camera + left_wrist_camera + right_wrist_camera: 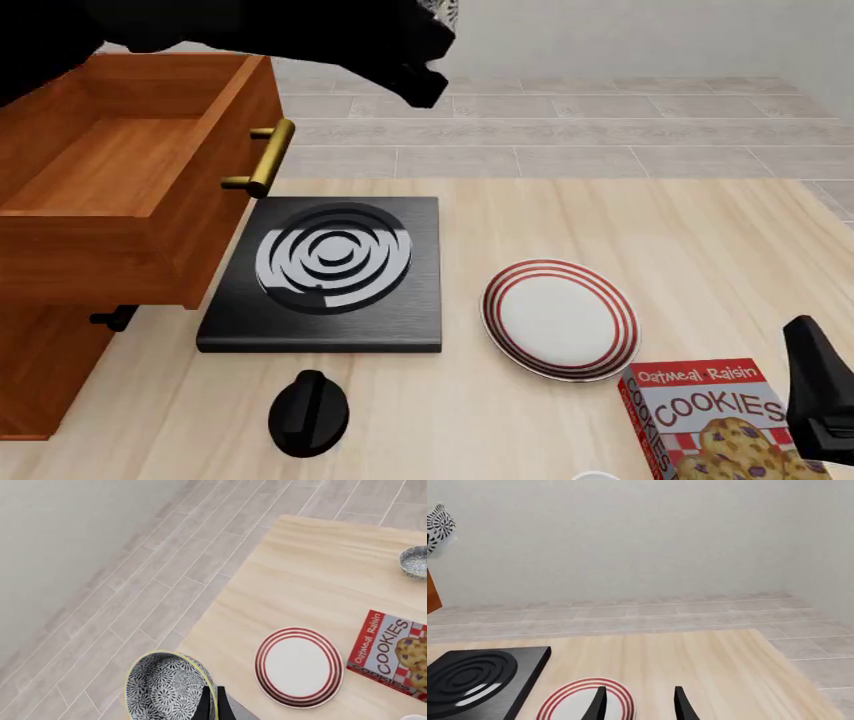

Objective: Pick the akita bowl in the top layer of the wooden cabinet and place it on the plate.

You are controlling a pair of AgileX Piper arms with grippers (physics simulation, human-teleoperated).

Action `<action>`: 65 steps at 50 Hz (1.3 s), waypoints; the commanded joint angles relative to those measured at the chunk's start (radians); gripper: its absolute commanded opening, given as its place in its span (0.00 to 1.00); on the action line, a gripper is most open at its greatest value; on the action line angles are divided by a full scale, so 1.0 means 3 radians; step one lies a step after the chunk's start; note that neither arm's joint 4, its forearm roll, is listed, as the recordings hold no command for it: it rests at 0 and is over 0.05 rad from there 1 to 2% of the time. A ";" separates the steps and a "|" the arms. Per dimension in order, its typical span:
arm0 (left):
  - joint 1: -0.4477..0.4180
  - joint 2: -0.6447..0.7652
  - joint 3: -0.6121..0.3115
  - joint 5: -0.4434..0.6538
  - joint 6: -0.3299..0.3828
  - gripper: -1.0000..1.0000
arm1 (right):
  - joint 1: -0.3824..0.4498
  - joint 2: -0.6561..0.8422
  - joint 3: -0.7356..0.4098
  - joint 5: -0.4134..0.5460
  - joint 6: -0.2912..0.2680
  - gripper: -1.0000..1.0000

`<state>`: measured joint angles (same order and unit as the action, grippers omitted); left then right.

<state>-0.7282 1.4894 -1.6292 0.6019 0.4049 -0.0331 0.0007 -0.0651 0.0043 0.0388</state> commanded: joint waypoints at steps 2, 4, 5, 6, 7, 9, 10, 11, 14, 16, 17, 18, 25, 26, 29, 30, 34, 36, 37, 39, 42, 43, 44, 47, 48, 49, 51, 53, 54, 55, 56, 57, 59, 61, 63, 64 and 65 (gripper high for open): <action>-0.0067 0.0070 0.0091 -0.0185 -0.0035 0.00 | 0.0010 0.0000 -0.0002 0.0008 0.0018 1.00; -0.0080 0.0085 0.0097 -0.0206 -0.0035 0.00 | 0.0007 0.0000 -0.0004 0.0010 0.0023 1.00; -0.0093 0.0091 0.0111 -0.0228 -0.0037 0.00 | 0.0008 0.0000 -0.0005 0.0011 0.0024 1.00; -0.0100 0.0091 0.0127 -0.0243 -0.0023 0.00 | 0.0007 0.0000 -0.0006 0.0013 0.0028 1.00; -0.0093 0.0103 0.0125 -0.0252 -0.0029 0.00 | 0.0008 0.0000 -0.0006 0.0013 0.0028 1.00; -0.0083 0.0140 0.0121 -0.0285 -0.0038 0.00 | 0.0012 0.0000 -0.0008 0.0013 0.0027 1.00; -0.0088 0.0153 0.0121 -0.0293 -0.0034 0.00 | 0.0012 0.0000 -0.0008 0.0016 0.0030 1.00; -0.0086 0.0171 0.0119 -0.0307 -0.0036 0.00 | 0.0013 0.0000 -0.0009 0.0016 0.0030 1.00; -0.0090 0.0216 0.0134 -0.0351 -0.0040 0.00 | 0.0013 0.0000 -0.0010 0.0017 0.0035 1.00; -0.0067 0.0285 0.0116 -0.0398 -0.0046 0.00 | 0.0009 0.0000 -0.0009 0.0018 0.0039 1.00; -0.0065 0.0302 0.0126 -0.0422 -0.0048 0.00 | 0.0009 0.0000 -0.0011 0.0020 0.0044 1.00; -0.0067 0.0307 0.0139 -0.0438 -0.0057 0.00 | 0.0008 0.0000 -0.0011 0.0020 0.0046 1.00; -0.0081 0.0426 0.0145 -0.0518 -0.0086 0.00 | -0.0005 0.0000 -0.0018 0.0030 0.0064 1.00; -0.0076 0.0444 0.0143 -0.0530 -0.0083 0.00 | -0.0006 0.0000 -0.0018 0.0031 0.0065 1.00; -0.0077 0.0515 0.0141 -0.0576 -0.0087 0.00 | 0.0000 0.0000 -0.0018 0.0039 0.0079 1.00; -0.0077 0.0515 0.0157 -0.0590 -0.0087 0.00 | 0.0003 0.0000 -0.0017 0.0039 0.0081 1.00; -0.0079 0.0550 0.0174 -0.0635 -0.0094 0.00 | 0.0009 0.0000 -0.0015 0.0042 0.0090 1.00; -0.0090 0.0573 0.0193 -0.0669 -0.0098 0.00 | 0.0005 0.0000 -0.0017 0.0045 0.0097 1.00; -0.0089 0.0590 0.0208 -0.0693 -0.0087 0.00 | 0.0005 0.0000 -0.0018 0.0047 0.0101 1.00; -0.0093 0.0604 0.0240 -0.0727 -0.0088 0.00 | 0.0003 0.0000 -0.0016 0.0047 0.0107 1.00; -0.0092 0.0642 0.0263 -0.0769 -0.0092 0.00 | 0.0001 0.0001 -0.0017 0.0050 0.0115 1.00; -0.0097 0.0676 0.0272 -0.0797 -0.0094 0.00 | 0.0002 0.0001 -0.0016 0.0053 0.0118 1.00; -0.0093 0.0686 0.0279 -0.0812 -0.0096 0.00 | 0.0002 0.0001 -0.0015 0.0053 0.0119 1.00; -0.0110 0.0698 0.0314 -0.0844 -0.0100 0.00 | 0.0004 0.0001 -0.0014 0.0054 0.0123 1.00; -0.0119 0.0714 0.0311 -0.0848 -0.0099 0.00 | 0.0002 0.0001 -0.0015 0.0056 0.0128 1.00; -0.0135 0.0737 0.0305 -0.0850 -0.0090 0.00 | -0.0002 0.0002 -0.0014 0.0057 0.0131 1.00; -0.0147 0.0763 0.0284 -0.0845 -0.0079 0.00 | -0.0008 0.0002 -0.0011 0.0055 0.0136 1.00; -0.0151 0.0791 0.0252 -0.0836 -0.0073 0.00 | -0.0008 0.0003 -0.0010 0.0057 0.0141 1.00; -0.0157 0.0810 0.0235 -0.0833 -0.0066 0.00 | -0.0006 0.0002 -0.0009 0.0056 0.0140 1.00; -0.0161 0.0823 0.0221 -0.0832 -0.0069 0.00 | -0.0006 0.0003 -0.0008 0.0058 0.0142 1.00; -0.0164 0.0835 0.0219 -0.0835 -0.0062 0.00 | -0.0006 0.0003 -0.0007 0.0059 0.0145 1.00; -0.0171 0.0844 0.0231 -0.0844 -0.0061 0.00 | -0.0007 0.0003 -0.0007 0.0060 0.0150 1.00; -0.0173 0.0853 0.0249 -0.0859 -0.0053 0.00 | -0.0007 0.0003 -0.0009 0.0066 0.0161 1.00; -0.0181 0.0885 0.0255 -0.0874 -0.0049 0.00 | -0.0009 0.0004 -0.0006 0.0066 0.0162 1.00; -0.0181 0.0929 0.0252 -0.0894 -0.0041 0.00 | -0.0010 0.0004 -0.0008 0.0068 0.0167 1.00; -0.0184 0.0940 0.0256 -0.0901 -0.0032 0.00 | -0.0010 0.0004 -0.0008 0.0069 0.0168 1.00; -0.0180 0.0973 0.0245 -0.0913 -0.0037 0.00 | -0.0009 0.0004 -0.0010 0.0072 0.0173 1.00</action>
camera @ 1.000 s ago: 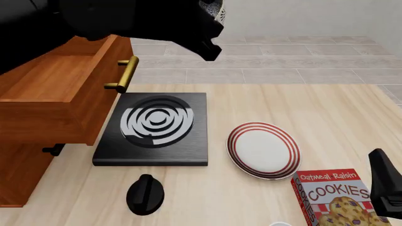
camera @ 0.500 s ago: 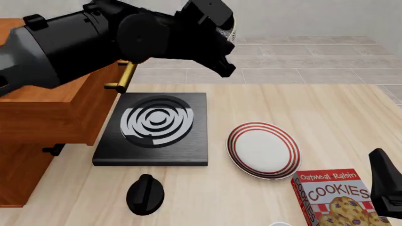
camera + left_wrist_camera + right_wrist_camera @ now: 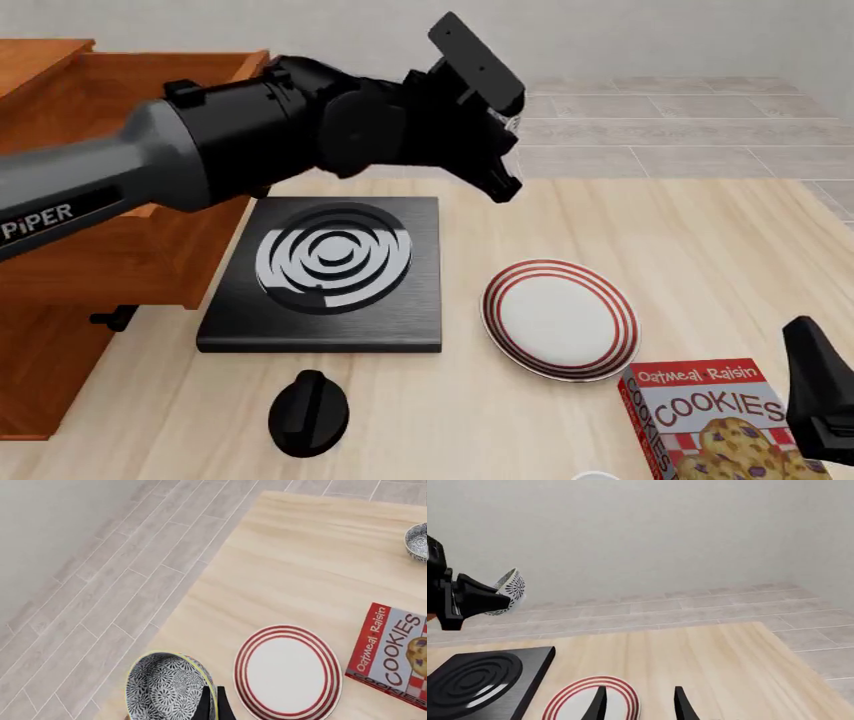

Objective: Pick the akita bowl in the top layer of the wooden cabinet and place it on the plate.

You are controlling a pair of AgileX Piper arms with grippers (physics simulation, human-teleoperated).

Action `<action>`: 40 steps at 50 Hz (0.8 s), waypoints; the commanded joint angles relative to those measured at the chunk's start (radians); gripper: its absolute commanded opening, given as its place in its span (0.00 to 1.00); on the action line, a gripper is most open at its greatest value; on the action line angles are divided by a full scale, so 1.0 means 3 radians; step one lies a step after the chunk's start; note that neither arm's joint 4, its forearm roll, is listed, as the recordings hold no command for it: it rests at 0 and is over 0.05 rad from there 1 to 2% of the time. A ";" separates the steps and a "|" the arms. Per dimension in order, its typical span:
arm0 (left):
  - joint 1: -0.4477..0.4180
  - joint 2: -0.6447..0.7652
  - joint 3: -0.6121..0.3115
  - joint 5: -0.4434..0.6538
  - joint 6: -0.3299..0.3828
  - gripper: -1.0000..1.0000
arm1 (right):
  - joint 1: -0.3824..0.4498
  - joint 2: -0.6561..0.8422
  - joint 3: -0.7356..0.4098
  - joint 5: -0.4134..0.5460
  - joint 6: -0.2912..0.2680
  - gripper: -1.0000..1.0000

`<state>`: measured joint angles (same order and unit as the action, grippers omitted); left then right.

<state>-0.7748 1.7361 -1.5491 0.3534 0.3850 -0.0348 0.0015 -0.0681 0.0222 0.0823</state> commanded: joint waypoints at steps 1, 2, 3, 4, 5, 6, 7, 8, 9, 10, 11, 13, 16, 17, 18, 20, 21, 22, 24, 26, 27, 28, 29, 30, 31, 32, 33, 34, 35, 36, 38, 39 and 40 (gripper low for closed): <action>-0.0026 0.0169 -0.0025 -0.0090 0.0034 0.00 | -0.0004 0.0001 -0.0001 0.0013 0.0031 1.00; -0.0029 0.0178 -0.0015 -0.0102 0.0031 0.00 | -0.0005 0.0001 -0.0002 0.0014 0.0032 1.00; -0.0034 0.0172 0.0006 -0.0110 0.0029 0.00 | -0.0007 0.0002 -0.0003 0.0016 0.0037 1.00; -0.0031 0.0160 0.0031 -0.0120 0.0030 0.00 | -0.0008 0.0002 -0.0003 0.0018 0.0039 1.00; -0.0032 0.0150 0.0058 -0.0129 0.0031 0.00 | -0.0007 0.0002 -0.0004 0.0018 0.0039 1.00; -0.0030 0.0146 0.0074 -0.0136 0.0029 0.00 | -0.0008 0.0003 -0.0005 0.0022 0.0045 1.00; -0.0033 0.0135 0.0098 -0.0144 0.0034 0.00 | -0.0008 0.0003 -0.0006 0.0022 0.0046 1.00; -0.0043 0.0126 0.0137 -0.0161 0.0029 0.00 | -0.0007 0.0004 -0.0008 0.0025 0.0050 1.00; -0.0044 0.0124 0.0155 -0.0171 0.0035 0.00 | -0.0008 0.0004 -0.0009 0.0024 0.0051 1.00; -0.0042 0.0124 0.0161 -0.0175 0.0035 0.00 | -0.0008 0.0004 -0.0010 0.0027 0.0056 1.00; -0.0046 0.0122 0.0180 -0.0184 0.0030 0.00 | -0.0010 0.0004 -0.0011 0.0027 0.0055 1.00; -0.0051 0.0125 0.0206 -0.0201 0.0042 0.00 | -0.0011 0.0005 -0.0012 0.0029 0.0061 1.00; -0.0057 0.0155 0.0217 -0.0222 0.0037 0.00 | -0.0013 0.0006 -0.0006 0.0024 0.0064 1.00; -0.0060 0.0164 0.0218 -0.0226 0.0035 0.00 | -0.0015 0.0006 -0.0006 0.0025 0.0067 1.00; -0.0062 0.0169 0.0224 -0.0231 0.0038 0.00 | -0.0017 0.0007 -0.0007 0.0026 0.0073 1.00; -0.0079 0.0174 0.0255 -0.0253 0.0030 0.00 | -0.0015 0.0006 -0.0005 0.0026 0.0075 1.00; -0.0079 0.0173 0.0256 -0.0253 0.0030 0.00 | -0.0015 0.0006 -0.0005 0.0026 0.0075 1.00; -0.0082 0.0191 0.0268 -0.0266 0.0035 0.00 | -0.0015 0.0006 -0.0005 0.0027 0.0080 1.00; -0.0088 0.0209 0.0280 -0.0278 0.0036 0.00 | -0.0017 0.0006 -0.0007 0.0030 0.0089 1.00; -0.0088 0.0250 0.0272 -0.0290 0.0038 0.00 | -0.0019 0.0006 -0.0010 0.0034 0.0093 1.00; -0.0088 0.0255 0.0272 -0.0292 0.0041 0.00 | -0.0020 0.0006 -0.0009 0.0034 0.0096 1.00; -0.0094 0.0265 0.0279 -0.0299 0.0050 0.00 | -0.0021 0.0007 -0.0010 0.0034 0.0097 1.00; -0.0098 0.0267 0.0282 -0.0302 0.0046 0.00 | -0.0021 0.0007 -0.0010 0.0033 0.0100 1.00; -0.0111 0.0279 0.0285 -0.0304 0.0055 0.00 | -0.0021 0.0009 -0.0011 0.0032 0.0102 1.00; -0.0109 0.0324 0.0237 -0.0297 0.0056 0.00 | -0.0021 0.0011 -0.0011 0.0033 0.0105 1.00; -0.0110 0.0347 0.0216 -0.0294 0.0061 0.00 | -0.0021 0.0010 -0.0010 0.0032 0.0105 1.00; -0.0116 0.0364 0.0205 -0.0295 0.0062 0.00 | -0.0021 0.0010 -0.0009 0.0032 0.0106 1.00; -0.0116 0.0402 0.0170 -0.0291 0.0066 0.00 | -0.0020 0.0010 -0.0009 0.0032 0.0108 1.00; -0.0121 0.0422 0.0163 -0.0298 0.0070 0.00 | -0.0021 0.0010 -0.0008 0.0032 0.0111 1.00; -0.0123 0.0428 0.0164 -0.0302 0.0072 0.00 | -0.0021 0.0010 -0.0007 0.0030 0.0110 1.00; -0.0134 0.0449 0.0160 -0.0313 0.0066 0.00 | -0.0024 0.0010 -0.0004 0.0029 0.0115 1.00; -0.0137 0.0455 0.0165 -0.0318 0.0071 0.00 | -0.0024 0.0010 -0.0002 0.0026 0.0114 1.00; -0.0143 0.0457 0.0172 -0.0322 0.0072 0.00 | -0.0025 0.0011 -0.0002 0.0027 0.0116 1.00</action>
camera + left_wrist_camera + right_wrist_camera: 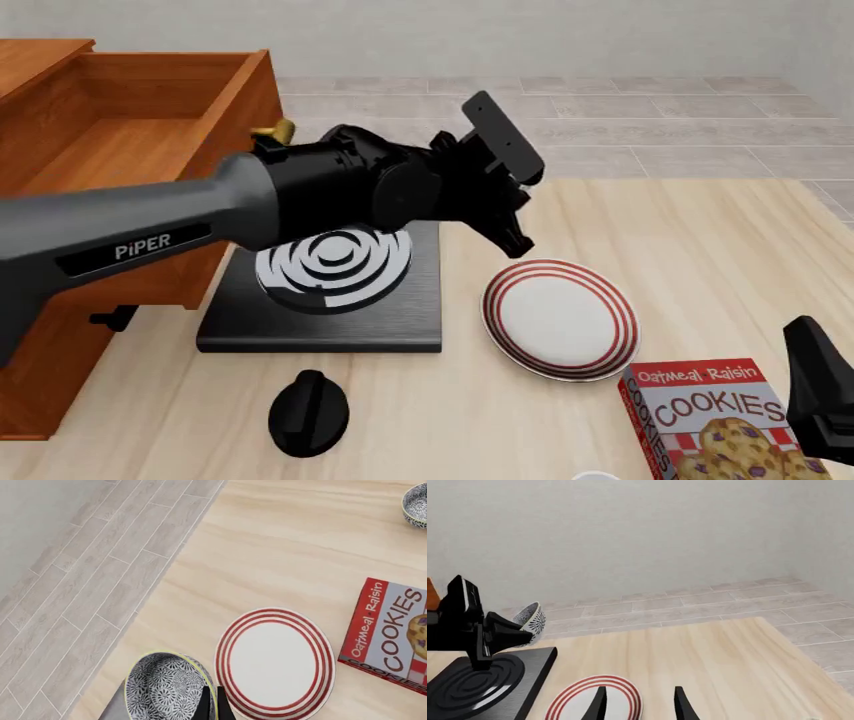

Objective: Pick the akita bowl in the top layer of the wooden cabinet and place it on the plate.

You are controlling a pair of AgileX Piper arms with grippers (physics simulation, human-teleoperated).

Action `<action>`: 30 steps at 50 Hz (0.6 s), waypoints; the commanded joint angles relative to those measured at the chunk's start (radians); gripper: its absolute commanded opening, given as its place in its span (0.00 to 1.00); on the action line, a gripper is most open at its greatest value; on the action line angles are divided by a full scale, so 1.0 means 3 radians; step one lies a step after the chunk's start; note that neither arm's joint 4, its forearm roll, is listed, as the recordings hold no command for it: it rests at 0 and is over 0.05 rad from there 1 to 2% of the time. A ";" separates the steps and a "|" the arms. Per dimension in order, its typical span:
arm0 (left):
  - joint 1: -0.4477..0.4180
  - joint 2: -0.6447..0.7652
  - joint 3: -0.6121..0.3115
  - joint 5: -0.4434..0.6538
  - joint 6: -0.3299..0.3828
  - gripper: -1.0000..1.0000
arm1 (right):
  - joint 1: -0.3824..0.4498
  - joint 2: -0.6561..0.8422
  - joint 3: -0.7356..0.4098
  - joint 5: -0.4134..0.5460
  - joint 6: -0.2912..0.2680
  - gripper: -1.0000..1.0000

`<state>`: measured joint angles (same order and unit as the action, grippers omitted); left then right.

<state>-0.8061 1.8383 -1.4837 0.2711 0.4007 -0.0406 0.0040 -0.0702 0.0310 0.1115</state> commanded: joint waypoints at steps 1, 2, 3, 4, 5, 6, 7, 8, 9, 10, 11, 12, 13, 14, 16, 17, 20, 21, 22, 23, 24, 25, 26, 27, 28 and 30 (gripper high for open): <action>-0.0039 0.0133 -0.0059 -0.0051 0.0020 0.00 | -0.0005 0.0003 0.0004 -0.0002 0.0022 1.00; -0.0041 0.0136 -0.0056 -0.0055 0.0022 0.00 | -0.0005 0.0003 0.0003 -0.0001 0.0022 1.00; -0.0042 0.0140 -0.0052 -0.0060 0.0018 0.00 | -0.0006 0.0004 0.0004 -0.0002 0.0021 1.00; -0.0049 0.0143 -0.0040 -0.0070 0.0023 0.00 | -0.0007 0.0006 0.0002 -0.0002 0.0025 1.00; -0.0049 0.0143 -0.0040 -0.0070 0.0023 0.00 | -0.0007 0.0006 0.0002 -0.0002 0.0025 1.00; -0.0061 0.0146 -0.0034 -0.0078 0.0017 0.00 | -0.0008 0.0006 0.0003 -0.0001 0.0027 1.00; -0.0067 0.0150 -0.0030 -0.0082 0.0021 0.00 | -0.0008 0.0005 0.0002 -0.0001 0.0028 1.00; -0.0076 0.0151 -0.0026 -0.0086 0.0017 0.00 | -0.0009 0.0004 0.0004 -0.0002 0.0026 1.00; -0.0079 0.0151 -0.0023 -0.0089 0.0012 0.00 | -0.0009 0.0004 0.0006 -0.0002 0.0028 1.00; -0.0092 0.0151 -0.0004 -0.0102 0.0016 0.00 | -0.0009 0.0004 0.0003 0.0001 0.0030 1.00; -0.0094 0.0153 -0.0002 -0.0107 0.0012 0.00 | -0.0009 0.0004 0.0003 0.0002 0.0030 1.00; -0.0100 0.0157 0.0006 -0.0113 0.0014 0.00 | -0.0010 0.0004 0.0002 0.0002 0.0032 1.00; -0.0107 0.0158 0.0013 -0.0119 0.0013 0.00 | -0.0012 0.0005 0.0001 0.0003 0.0036 1.00; -0.0112 0.0160 0.0019 -0.0124 0.0010 0.00 | -0.0012 0.0004 0.0000 0.0004 0.0035 1.00; -0.0122 0.0170 0.0041 -0.0141 0.0008 0.00 | -0.0012 0.0004 -0.0001 0.0008 0.0042 1.00; -0.0122 0.0170 0.0042 -0.0142 0.0008 0.00 | -0.0013 0.0003 0.0000 0.0007 0.0041 1.00; -0.0124 0.0256 -0.0022 -0.0143 0.0008 0.00 | -0.0014 0.0004 0.0000 0.0009 0.0048 1.00; -0.0128 0.0287 -0.0050 -0.0138 0.0005 0.00 | -0.0014 0.0004 0.0000 0.0008 0.0048 1.00; -0.0145 0.0305 -0.0062 -0.0138 0.0003 0.00 | -0.0013 0.0005 -0.0001 0.0009 0.0049 1.00; -0.0154 0.0361 -0.0108 -0.0143 -0.0004 0.00 | -0.0014 0.0003 0.0000 0.0005 0.0041 1.00; -0.0158 0.0391 -0.0133 -0.0144 -0.0002 0.00 | -0.0012 0.0005 -0.0001 0.0008 0.0048 1.00; -0.0167 0.0407 -0.0141 -0.0145 0.0001 0.00 | -0.0010 0.0004 -0.0002 0.0009 0.0049 1.00; -0.0169 0.0418 -0.0149 -0.0146 0.0004 0.00 | -0.0010 0.0004 -0.0001 0.0009 0.0049 1.00; -0.0166 0.0439 -0.0170 -0.0143 0.0003 0.00 | -0.0009 0.0004 0.0001 0.0008 0.0047 1.00; -0.0176 0.0461 -0.0184 -0.0143 0.0006 0.00 | -0.0010 0.0005 0.0001 0.0008 0.0051 1.00; -0.0183 0.0501 -0.0210 -0.0146 0.0002 0.00 | -0.0013 0.0005 0.0003 0.0007 0.0053 1.00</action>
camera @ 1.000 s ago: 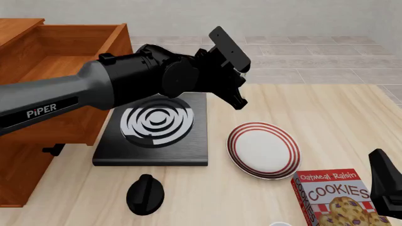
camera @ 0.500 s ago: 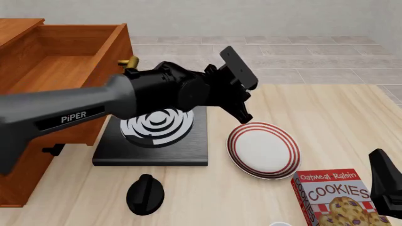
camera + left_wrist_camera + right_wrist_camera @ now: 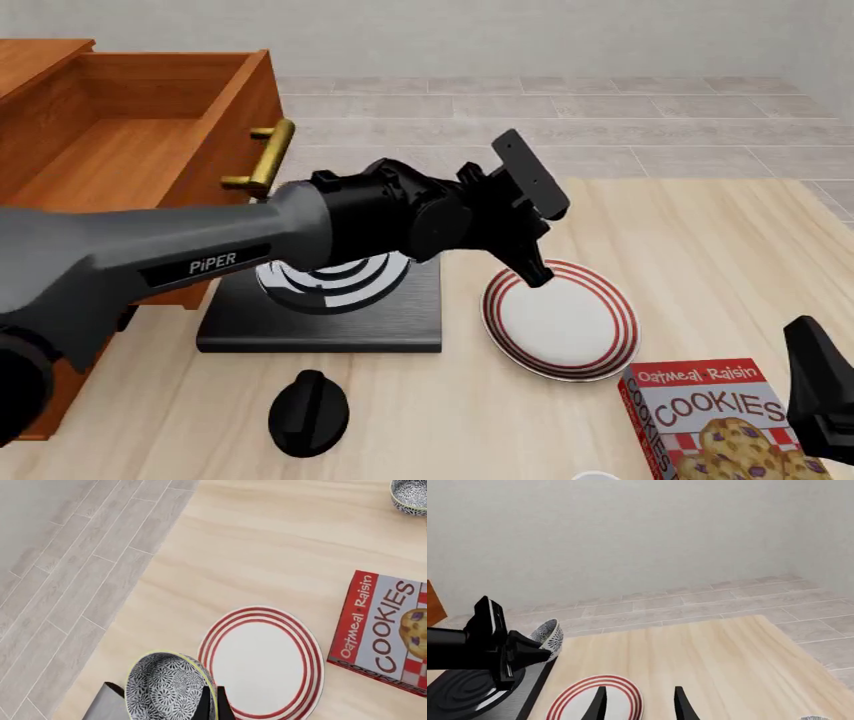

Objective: Pick the akita bowl in the top layer of the wooden cabinet and place it on the plate.

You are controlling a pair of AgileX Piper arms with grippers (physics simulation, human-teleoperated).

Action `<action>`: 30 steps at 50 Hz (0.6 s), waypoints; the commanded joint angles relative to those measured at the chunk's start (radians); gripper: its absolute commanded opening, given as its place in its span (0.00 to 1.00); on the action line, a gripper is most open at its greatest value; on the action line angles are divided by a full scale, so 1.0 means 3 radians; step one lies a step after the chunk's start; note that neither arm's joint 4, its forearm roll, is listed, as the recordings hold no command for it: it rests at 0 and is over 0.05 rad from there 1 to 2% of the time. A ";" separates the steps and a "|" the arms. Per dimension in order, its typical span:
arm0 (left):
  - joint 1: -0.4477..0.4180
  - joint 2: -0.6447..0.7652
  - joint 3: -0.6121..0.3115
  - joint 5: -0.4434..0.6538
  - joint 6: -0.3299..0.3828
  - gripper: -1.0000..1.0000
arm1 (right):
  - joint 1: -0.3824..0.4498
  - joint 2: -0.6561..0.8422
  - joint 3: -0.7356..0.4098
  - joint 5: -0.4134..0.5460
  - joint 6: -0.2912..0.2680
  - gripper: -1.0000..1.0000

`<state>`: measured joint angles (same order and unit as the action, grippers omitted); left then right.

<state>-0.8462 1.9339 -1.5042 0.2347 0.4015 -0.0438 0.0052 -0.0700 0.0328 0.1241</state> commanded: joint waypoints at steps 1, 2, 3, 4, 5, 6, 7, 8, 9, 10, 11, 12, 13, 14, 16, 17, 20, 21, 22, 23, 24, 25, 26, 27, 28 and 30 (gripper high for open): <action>-0.0055 0.0191 -0.0145 -0.0027 -0.0001 0.00 | -0.0003 0.0001 0.0003 0.0001 0.0013 1.00; -0.0062 0.0204 -0.0147 -0.0030 -0.0001 0.00 | -0.0003 0.0000 0.0003 0.0000 0.0014 1.00; -0.0067 0.0202 -0.0136 -0.0036 -0.0001 0.00 | -0.0004 0.0000 0.0004 0.0001 0.0015 1.00; -0.0064 0.0211 -0.0141 -0.0038 -0.0001 0.00 | -0.0005 0.0000 0.0006 0.0000 0.0015 1.00; -0.0071 0.0221 -0.0137 -0.0042 0.0003 0.00 | -0.0005 0.0001 0.0007 -0.0001 0.0017 1.00; -0.0071 0.0228 -0.0138 -0.0046 0.0000 0.00 | -0.0005 0.0001 0.0007 -0.0001 0.0017 1.00; -0.0073 0.0241 -0.0142 -0.0050 0.0000 0.00 | -0.0005 0.0001 0.0008 -0.0002 0.0017 1.00; -0.0081 0.0269 -0.0134 -0.0064 0.0005 0.00 | -0.0004 0.0000 0.0010 -0.0002 0.0019 1.00; -0.0081 0.0269 -0.0134 -0.0064 0.0005 0.00 | -0.0004 0.0000 0.0010 -0.0002 0.0019 1.00; -0.0090 0.0279 -0.0123 -0.0074 -0.0001 0.00 | -0.0004 0.0001 0.0010 -0.0002 0.0019 1.00; -0.0108 0.0287 -0.0096 -0.0093 0.0000 0.00 | -0.0005 0.0002 0.0011 -0.0001 0.0024 1.00; -0.0117 0.0290 -0.0087 -0.0096 -0.0005 0.00 | -0.0006 0.0002 0.0011 -0.0001 0.0025 1.00; -0.0126 0.0292 -0.0077 -0.0101 -0.0008 0.00 | -0.0006 0.0003 0.0013 -0.0002 0.0026 1.00; -0.0132 0.0292 -0.0067 -0.0106 -0.0005 0.00 | -0.0007 0.0004 0.0014 -0.0003 0.0027 1.00; -0.0158 0.0289 -0.0021 -0.0124 -0.0001 0.00 | -0.0007 -0.0009 0.0011 0.0017 0.0034 1.00; -0.0168 0.0291 -0.0009 -0.0127 0.0001 0.00 | -0.0005 -0.0008 0.0011 0.0017 0.0035 1.00; -0.0176 0.0297 0.0003 -0.0125 0.0008 0.00 | 0.0002 0.0000 0.0008 0.0016 0.0038 1.00; -0.0180 0.0298 0.0007 -0.0122 0.0011 0.00 | 0.0004 0.0001 0.0006 0.0016 0.0038 1.00; -0.0184 0.0296 0.0021 -0.0121 0.0021 0.00 | 0.0003 0.0008 0.0003 0.0017 0.0044 1.00; -0.0190 0.0299 0.0029 -0.0119 0.0031 0.00 | 0.0003 0.0011 0.0003 0.0015 0.0044 1.00; -0.0196 0.0305 0.0038 -0.0115 0.0058 0.00 | 0.0003 0.0016 0.0003 0.0012 0.0047 1.00; -0.0205 0.0307 0.0039 -0.0102 0.0059 0.00 | 0.0003 0.0040 0.0003 -0.0012 0.0048 1.00; -0.0210 0.0311 0.0036 -0.0088 0.0070 0.00 | 0.0003 0.0022 0.0000 0.0009 0.0052 1.00; -0.0208 0.0317 0.0020 -0.0068 0.0075 0.00 | 0.0004 0.0042 -0.0001 -0.0008 0.0053 1.00; -0.0223 0.0315 0.0028 -0.0057 0.0088 0.00 | 0.0004 0.0026 -0.0001 0.0011 0.0057 1.00; -0.0225 0.0322 0.0018 -0.0036 0.0102 0.00 | 0.0004 0.0030 -0.0002 0.0008 0.0059 1.00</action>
<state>-0.8985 2.0244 -1.5003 0.2119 0.4136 -0.0435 0.0103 -0.0690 0.0343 0.1367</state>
